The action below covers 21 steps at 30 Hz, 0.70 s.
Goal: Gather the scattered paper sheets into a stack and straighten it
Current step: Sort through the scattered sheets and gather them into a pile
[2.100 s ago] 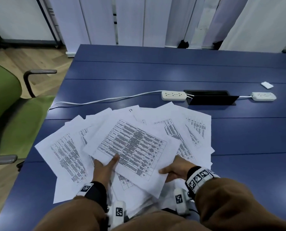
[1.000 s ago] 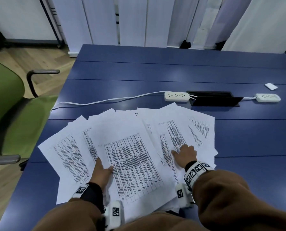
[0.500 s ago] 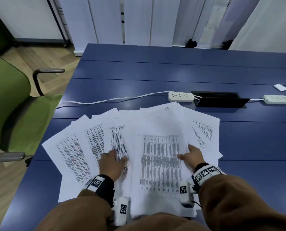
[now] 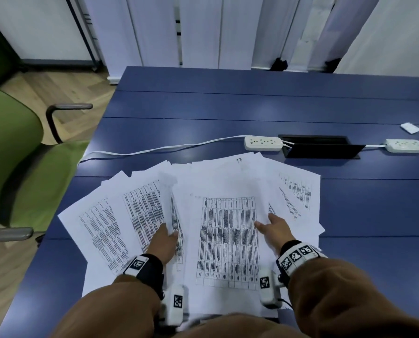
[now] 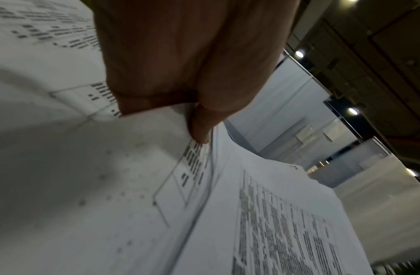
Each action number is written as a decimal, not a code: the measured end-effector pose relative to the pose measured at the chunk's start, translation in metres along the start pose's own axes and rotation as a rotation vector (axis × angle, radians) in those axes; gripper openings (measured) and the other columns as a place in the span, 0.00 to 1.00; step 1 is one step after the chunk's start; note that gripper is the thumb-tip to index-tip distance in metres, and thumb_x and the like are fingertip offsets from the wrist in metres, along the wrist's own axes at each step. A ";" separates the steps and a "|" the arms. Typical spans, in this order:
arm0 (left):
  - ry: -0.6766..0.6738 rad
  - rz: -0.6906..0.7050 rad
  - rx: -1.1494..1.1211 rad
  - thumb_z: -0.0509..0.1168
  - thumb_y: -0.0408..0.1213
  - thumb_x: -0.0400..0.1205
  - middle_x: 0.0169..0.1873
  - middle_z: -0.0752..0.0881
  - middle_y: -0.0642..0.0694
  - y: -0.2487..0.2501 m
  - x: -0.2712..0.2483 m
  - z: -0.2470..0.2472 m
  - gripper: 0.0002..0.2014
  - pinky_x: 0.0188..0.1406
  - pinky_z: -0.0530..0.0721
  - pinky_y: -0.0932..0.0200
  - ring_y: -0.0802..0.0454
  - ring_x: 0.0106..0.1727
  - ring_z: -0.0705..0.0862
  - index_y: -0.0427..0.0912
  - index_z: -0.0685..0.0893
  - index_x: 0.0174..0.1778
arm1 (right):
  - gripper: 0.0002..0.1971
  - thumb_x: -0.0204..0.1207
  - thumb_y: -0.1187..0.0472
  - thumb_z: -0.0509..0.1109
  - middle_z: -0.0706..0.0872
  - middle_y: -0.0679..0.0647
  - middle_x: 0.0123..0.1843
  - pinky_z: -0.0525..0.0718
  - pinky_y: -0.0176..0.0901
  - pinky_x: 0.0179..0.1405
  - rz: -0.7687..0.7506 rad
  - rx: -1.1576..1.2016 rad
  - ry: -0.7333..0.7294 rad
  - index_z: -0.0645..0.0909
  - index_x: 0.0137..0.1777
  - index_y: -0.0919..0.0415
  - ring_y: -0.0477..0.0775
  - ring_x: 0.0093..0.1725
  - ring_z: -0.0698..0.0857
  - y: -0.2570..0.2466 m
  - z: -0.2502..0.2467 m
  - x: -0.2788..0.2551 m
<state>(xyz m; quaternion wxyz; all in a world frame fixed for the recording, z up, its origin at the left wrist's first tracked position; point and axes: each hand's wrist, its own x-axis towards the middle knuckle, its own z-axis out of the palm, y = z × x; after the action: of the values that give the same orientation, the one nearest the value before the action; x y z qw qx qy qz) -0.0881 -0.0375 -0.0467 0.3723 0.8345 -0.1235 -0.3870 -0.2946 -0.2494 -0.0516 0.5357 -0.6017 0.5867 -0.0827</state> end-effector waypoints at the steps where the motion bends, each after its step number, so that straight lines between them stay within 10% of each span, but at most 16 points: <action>1: 0.003 0.001 -0.027 0.60 0.35 0.87 0.69 0.80 0.37 -0.002 0.000 -0.001 0.20 0.71 0.75 0.45 0.38 0.71 0.77 0.35 0.71 0.76 | 0.36 0.77 0.58 0.72 0.64 0.61 0.82 0.62 0.57 0.80 -0.012 0.008 0.039 0.60 0.81 0.67 0.63 0.81 0.65 -0.002 0.002 0.000; 8: 0.012 -0.017 -0.044 0.66 0.27 0.83 0.33 0.79 0.39 -0.001 0.002 -0.019 0.07 0.28 0.80 0.55 0.46 0.30 0.77 0.29 0.78 0.55 | 0.28 0.76 0.56 0.72 0.77 0.66 0.73 0.73 0.57 0.70 0.036 -0.318 0.344 0.74 0.74 0.64 0.69 0.72 0.74 -0.008 -0.036 0.001; 13: -0.115 -0.020 0.050 0.69 0.31 0.81 0.40 0.83 0.34 0.005 0.001 -0.004 0.11 0.47 0.87 0.42 0.42 0.38 0.83 0.29 0.78 0.56 | 0.34 0.76 0.57 0.73 0.68 0.64 0.80 0.66 0.57 0.77 0.072 -0.247 0.136 0.65 0.79 0.67 0.67 0.78 0.68 0.003 -0.047 0.006; 17: -0.102 0.006 -0.022 0.61 0.41 0.87 0.70 0.78 0.39 0.010 -0.004 0.017 0.25 0.71 0.74 0.48 0.39 0.68 0.78 0.32 0.68 0.77 | 0.39 0.76 0.57 0.74 0.65 0.63 0.82 0.68 0.56 0.77 0.045 -0.087 0.008 0.60 0.81 0.69 0.64 0.78 0.69 0.002 -0.039 0.001; 19: -0.102 -0.002 -0.127 0.59 0.55 0.84 0.78 0.72 0.39 0.006 -0.003 0.027 0.35 0.77 0.69 0.42 0.38 0.76 0.72 0.38 0.62 0.82 | 0.38 0.73 0.55 0.76 0.74 0.64 0.76 0.84 0.49 0.58 0.065 -0.053 -0.070 0.65 0.79 0.68 0.58 0.62 0.83 0.003 -0.034 -0.002; 21: -0.135 0.012 -0.236 0.60 0.65 0.80 0.79 0.71 0.43 0.009 -0.011 0.035 0.41 0.79 0.65 0.42 0.42 0.78 0.71 0.41 0.61 0.83 | 0.32 0.73 0.55 0.77 0.86 0.61 0.61 0.78 0.32 0.25 0.058 -0.059 -0.142 0.73 0.73 0.68 0.43 0.33 0.82 0.003 -0.028 -0.006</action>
<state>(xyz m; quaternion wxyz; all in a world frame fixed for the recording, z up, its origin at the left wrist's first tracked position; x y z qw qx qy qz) -0.1205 -0.0569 -0.0486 0.4608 0.7564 -0.1067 -0.4517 -0.3185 -0.2592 -0.0389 0.5599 -0.6045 0.5667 -0.0070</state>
